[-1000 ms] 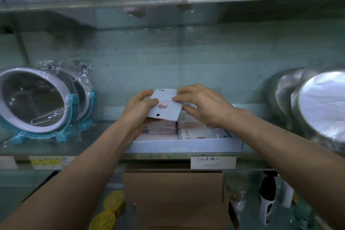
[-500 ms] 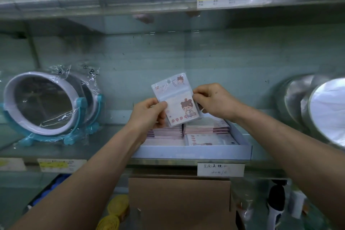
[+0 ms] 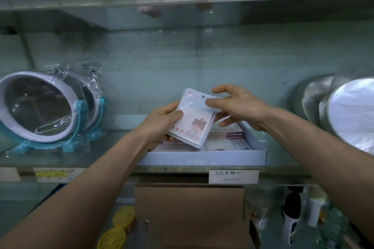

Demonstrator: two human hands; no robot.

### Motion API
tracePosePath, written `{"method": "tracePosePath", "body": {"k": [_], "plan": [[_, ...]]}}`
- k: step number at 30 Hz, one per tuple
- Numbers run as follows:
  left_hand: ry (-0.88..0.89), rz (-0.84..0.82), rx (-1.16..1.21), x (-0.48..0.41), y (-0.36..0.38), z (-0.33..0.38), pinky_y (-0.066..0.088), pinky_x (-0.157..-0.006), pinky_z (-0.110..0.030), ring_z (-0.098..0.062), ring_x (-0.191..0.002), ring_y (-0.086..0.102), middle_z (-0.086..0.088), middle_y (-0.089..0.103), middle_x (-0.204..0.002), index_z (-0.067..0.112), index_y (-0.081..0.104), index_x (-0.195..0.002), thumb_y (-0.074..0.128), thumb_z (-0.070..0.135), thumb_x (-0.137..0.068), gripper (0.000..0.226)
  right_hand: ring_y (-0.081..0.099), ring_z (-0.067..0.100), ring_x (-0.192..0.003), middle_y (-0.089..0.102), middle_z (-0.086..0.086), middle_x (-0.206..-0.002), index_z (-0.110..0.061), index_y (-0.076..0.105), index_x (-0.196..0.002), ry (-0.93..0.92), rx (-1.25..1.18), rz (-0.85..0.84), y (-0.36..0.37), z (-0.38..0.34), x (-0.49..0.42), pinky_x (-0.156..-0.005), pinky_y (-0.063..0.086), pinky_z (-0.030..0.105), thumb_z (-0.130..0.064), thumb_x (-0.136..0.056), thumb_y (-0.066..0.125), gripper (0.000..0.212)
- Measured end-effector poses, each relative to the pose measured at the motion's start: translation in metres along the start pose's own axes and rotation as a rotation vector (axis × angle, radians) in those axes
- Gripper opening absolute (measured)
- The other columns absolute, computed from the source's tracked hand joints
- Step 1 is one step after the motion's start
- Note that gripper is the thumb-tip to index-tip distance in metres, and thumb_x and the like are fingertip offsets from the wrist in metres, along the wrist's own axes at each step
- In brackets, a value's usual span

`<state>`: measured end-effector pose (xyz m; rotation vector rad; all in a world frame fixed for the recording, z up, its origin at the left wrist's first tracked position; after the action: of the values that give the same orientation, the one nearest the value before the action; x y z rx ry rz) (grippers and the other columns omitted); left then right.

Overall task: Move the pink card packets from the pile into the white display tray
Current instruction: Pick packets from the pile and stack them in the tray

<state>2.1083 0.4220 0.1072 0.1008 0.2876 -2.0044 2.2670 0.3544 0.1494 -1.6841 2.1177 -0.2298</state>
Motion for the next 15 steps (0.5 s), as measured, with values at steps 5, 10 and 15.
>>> {"method": "tracePosePath", "body": {"k": [5, 10, 15], "plan": [[-0.066, 0.025, 0.002, -0.001, -0.003, -0.006, 0.049, -0.052, -0.026, -0.017, -0.065, 0.059, -0.01, 0.067, -0.084, 0.025, 0.059, -0.121, 0.062, 0.014, -0.09, 0.033, 0.058, 0.014, -0.054, 0.063, 0.011, -0.079, -0.004, 0.055, -0.115, 0.055, 0.192, 0.0, -0.014, 0.008, 0.008, -0.049, 0.052, 0.022, 0.002, -0.085, 0.063, 0.032], [-0.12, -0.064, -0.055, 0.004, 0.008, -0.009, 0.057, -0.051, -0.027, -0.016, -0.058, 0.064, -0.01, 0.07, -0.077, 0.01, 0.057, -0.119, 0.067, 0.006, -0.085, 0.035, 0.05, 0.021, -0.064, 0.066, 0.02, -0.088, 0.001, 0.058, -0.115, 0.159, 0.689, -0.084, -0.031, 0.017, 0.023, -0.056, 0.05, 0.034, -0.007, -0.08, 0.064, 0.036], [-0.166, -0.058, -0.205, 0.004, 0.009, -0.011, 0.054, -0.048, -0.025, -0.018, -0.057, 0.064, -0.012, 0.068, -0.071, 0.012, 0.06, -0.109, 0.071, 0.012, -0.083, 0.028, 0.063, 0.032, -0.096, 0.065, 0.015, -0.115, -0.004, 0.069, -0.106, 0.134, 1.065, -0.129, -0.031, 0.013, 0.029, -0.086, 0.051, 0.038, -0.022, -0.08, 0.065, 0.032]]}}
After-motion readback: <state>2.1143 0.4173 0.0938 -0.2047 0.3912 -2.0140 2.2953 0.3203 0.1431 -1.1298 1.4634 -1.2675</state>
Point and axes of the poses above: each hand's wrist, its own x-axis away from the middle knuckle, its own y-axis out of the palm, z = x × y, the point moved 7 cm from there along -x, towards the middle knuckle
